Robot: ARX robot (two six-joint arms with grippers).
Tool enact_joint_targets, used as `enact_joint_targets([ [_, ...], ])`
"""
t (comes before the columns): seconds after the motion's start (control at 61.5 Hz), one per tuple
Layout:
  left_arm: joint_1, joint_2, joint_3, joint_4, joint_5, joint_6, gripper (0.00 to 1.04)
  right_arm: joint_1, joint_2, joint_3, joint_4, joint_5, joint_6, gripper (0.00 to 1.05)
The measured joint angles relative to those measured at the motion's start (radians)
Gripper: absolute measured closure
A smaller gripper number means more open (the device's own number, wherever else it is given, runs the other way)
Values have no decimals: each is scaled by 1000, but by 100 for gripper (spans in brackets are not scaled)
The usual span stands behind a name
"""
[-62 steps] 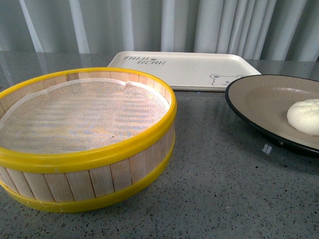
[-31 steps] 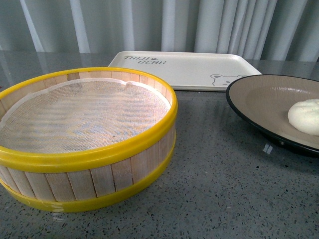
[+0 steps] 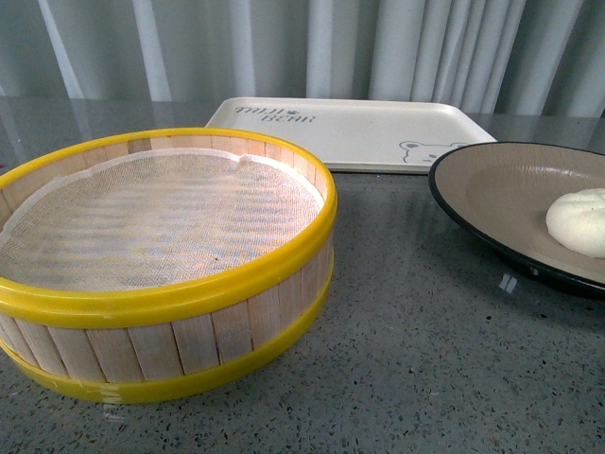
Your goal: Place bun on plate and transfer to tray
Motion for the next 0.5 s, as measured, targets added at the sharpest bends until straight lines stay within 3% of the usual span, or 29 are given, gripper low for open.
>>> enact_joint_targets([
  [0.228, 0, -59, 0, -61, 0, 0, 101, 0, 0, 0, 0, 0, 0, 9],
  [0.309, 0, -199, 0, -229, 3, 0, 101, 0, 0, 0, 0, 0, 0, 9],
  [0.504, 0, -227, 0, -237, 3, -1, 99, 0, 0, 0, 0, 0, 0, 9],
])
